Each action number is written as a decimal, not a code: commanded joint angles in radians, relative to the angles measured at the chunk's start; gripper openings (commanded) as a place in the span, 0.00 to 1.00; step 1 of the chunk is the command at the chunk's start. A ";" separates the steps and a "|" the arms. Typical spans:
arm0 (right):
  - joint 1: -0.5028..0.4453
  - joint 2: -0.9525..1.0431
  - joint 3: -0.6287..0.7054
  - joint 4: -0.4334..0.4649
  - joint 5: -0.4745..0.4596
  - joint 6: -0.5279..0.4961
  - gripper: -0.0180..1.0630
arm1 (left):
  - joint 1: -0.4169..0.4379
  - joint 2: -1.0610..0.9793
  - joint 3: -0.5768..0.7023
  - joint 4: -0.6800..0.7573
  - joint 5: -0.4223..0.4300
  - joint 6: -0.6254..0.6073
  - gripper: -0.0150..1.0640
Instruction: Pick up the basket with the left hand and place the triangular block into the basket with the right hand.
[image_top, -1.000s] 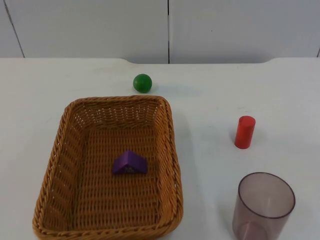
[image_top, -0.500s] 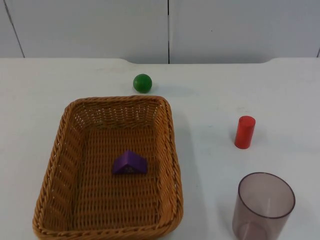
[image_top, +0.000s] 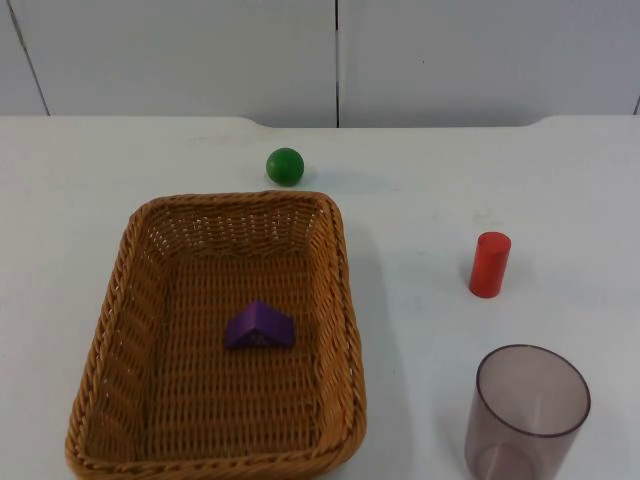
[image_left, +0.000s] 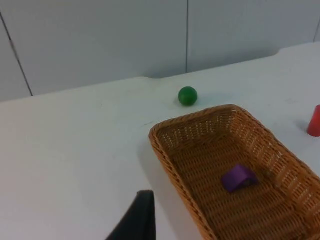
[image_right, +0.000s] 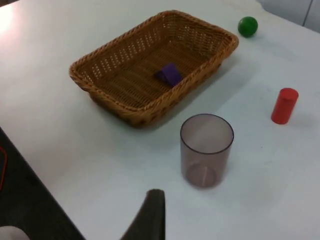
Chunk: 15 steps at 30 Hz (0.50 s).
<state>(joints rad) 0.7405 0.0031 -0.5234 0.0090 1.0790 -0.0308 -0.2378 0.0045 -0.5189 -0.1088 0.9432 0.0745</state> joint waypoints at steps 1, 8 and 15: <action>0.001 -0.003 0.006 -0.009 -0.003 0.025 0.80 | -0.006 -0.004 0.003 0.013 0.001 -0.013 0.99; 0.001 -0.003 0.009 -0.009 -0.001 0.031 0.80 | -0.006 -0.004 0.003 0.016 0.001 -0.013 0.99; 0.001 -0.003 0.009 -0.009 -0.001 0.031 0.80 | -0.006 -0.004 -0.004 0.021 0.042 -0.013 0.99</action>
<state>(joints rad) 0.7405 0.0031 -0.5220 0.0000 1.0809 0.0000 -0.2378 0.0045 -0.5189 -0.0929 0.9758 0.0705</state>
